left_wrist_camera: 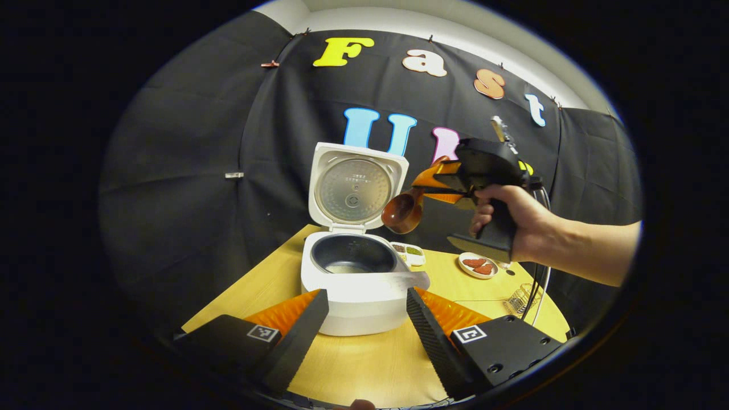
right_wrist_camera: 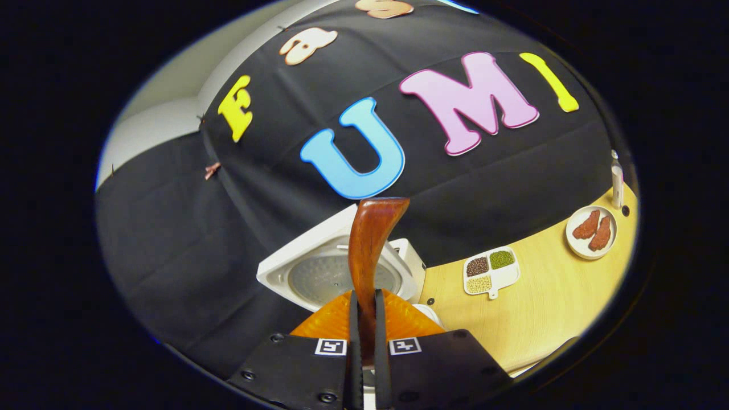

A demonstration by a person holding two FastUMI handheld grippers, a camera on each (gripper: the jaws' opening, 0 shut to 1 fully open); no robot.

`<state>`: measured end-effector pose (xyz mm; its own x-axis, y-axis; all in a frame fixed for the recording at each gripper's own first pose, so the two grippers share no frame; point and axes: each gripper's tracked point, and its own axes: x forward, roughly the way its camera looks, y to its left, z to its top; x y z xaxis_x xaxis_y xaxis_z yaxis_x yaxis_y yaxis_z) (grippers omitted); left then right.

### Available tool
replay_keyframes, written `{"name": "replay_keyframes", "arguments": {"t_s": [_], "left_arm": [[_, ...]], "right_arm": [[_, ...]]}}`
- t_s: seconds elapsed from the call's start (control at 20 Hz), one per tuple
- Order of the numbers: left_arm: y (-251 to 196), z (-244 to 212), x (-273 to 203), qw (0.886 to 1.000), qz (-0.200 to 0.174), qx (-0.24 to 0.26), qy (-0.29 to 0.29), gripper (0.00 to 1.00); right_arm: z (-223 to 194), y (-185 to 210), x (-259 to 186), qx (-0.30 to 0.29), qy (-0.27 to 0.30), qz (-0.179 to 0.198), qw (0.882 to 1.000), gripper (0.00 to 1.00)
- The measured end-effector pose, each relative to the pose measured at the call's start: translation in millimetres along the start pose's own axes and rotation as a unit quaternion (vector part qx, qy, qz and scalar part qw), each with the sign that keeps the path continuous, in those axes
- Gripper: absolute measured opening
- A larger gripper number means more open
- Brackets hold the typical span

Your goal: Close the left gripper, press the button to open the rice cooker; take a wooden spoon from the chopstick holder with the right hand, scoop a spoonful of rice and pour it into the rice cooker, then put the wooden spoon back into the chopstick holder.

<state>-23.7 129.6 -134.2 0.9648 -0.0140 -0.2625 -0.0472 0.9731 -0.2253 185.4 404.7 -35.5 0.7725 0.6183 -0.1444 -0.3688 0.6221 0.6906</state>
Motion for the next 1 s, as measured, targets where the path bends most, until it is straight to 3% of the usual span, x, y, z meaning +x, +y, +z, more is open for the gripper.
{"name": "replay_keyframes", "arguments": {"t_s": [0.4,0.65,1.0], "left_arm": [[-34,3,8,1.000,-0.026,0.001,0.005,0.95],[-57,5,15,0.999,-0.030,0.027,0.003,0.96],[-112,-1,24,0.998,-0.055,0.011,0.012,0.95]], "right_arm": [[97,-93,-116,0.008,-0.077,-0.035,0.996,0.12],[148,-183,-193,0.011,-0.119,-0.087,0.989,0.12],[159,-324,-261,-0.017,-0.122,-0.187,0.975,0.12]]}}
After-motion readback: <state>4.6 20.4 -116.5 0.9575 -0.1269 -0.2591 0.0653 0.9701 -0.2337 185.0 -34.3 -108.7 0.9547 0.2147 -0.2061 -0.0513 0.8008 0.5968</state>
